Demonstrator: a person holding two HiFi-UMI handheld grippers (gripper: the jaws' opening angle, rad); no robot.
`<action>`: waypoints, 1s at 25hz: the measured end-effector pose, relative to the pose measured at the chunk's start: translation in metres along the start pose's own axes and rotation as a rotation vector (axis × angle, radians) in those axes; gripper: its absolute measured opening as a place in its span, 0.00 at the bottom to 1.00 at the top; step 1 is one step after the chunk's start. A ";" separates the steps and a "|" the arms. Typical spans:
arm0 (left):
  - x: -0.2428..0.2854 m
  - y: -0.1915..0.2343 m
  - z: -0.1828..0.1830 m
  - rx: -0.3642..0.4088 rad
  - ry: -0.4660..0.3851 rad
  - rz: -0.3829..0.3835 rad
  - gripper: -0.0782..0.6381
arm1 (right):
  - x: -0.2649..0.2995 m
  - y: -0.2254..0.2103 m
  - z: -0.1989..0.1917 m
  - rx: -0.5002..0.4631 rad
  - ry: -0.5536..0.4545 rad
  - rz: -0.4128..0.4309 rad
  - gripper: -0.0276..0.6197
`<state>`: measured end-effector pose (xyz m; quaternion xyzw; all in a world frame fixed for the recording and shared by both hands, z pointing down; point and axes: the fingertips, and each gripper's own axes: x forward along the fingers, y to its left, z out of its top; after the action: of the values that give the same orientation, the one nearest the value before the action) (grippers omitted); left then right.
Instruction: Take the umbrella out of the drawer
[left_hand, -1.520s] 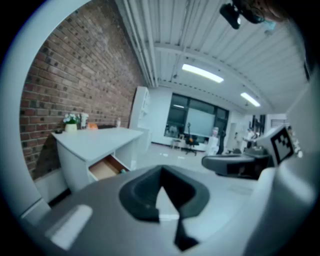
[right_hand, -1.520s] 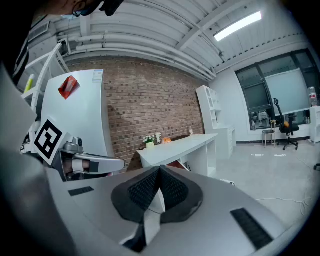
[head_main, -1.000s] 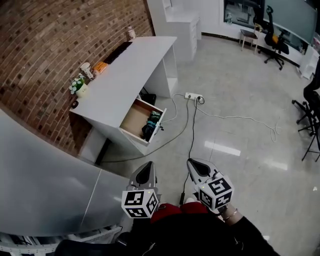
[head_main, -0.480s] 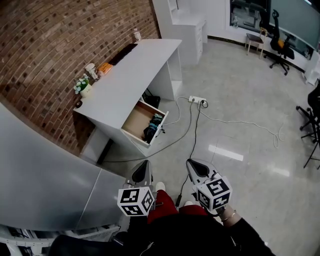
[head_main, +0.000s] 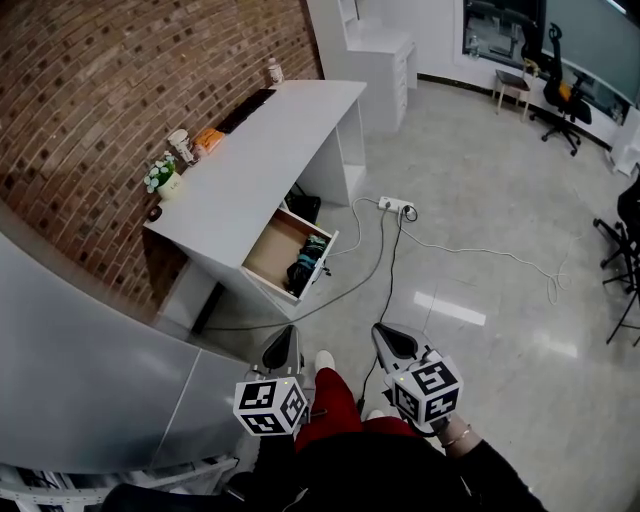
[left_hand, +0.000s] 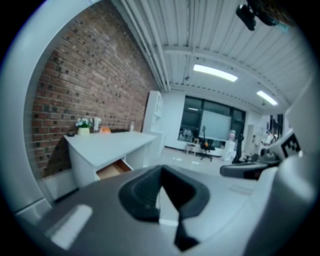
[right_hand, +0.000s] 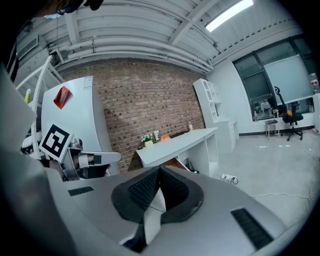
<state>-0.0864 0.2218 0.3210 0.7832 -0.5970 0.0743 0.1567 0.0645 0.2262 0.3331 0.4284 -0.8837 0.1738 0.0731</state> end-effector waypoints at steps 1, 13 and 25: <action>0.004 0.002 -0.001 -0.005 0.003 0.001 0.12 | 0.003 -0.002 0.000 0.001 0.005 -0.001 0.04; 0.066 0.061 -0.010 -0.074 0.065 -0.011 0.12 | 0.081 -0.018 -0.009 0.021 0.122 -0.002 0.04; 0.150 0.131 -0.016 -0.083 0.165 -0.022 0.12 | 0.186 -0.038 -0.002 0.052 0.211 -0.016 0.04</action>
<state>-0.1694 0.0593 0.4017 0.7739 -0.5758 0.1121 0.2386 -0.0215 0.0683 0.3958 0.4166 -0.8629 0.2399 0.1559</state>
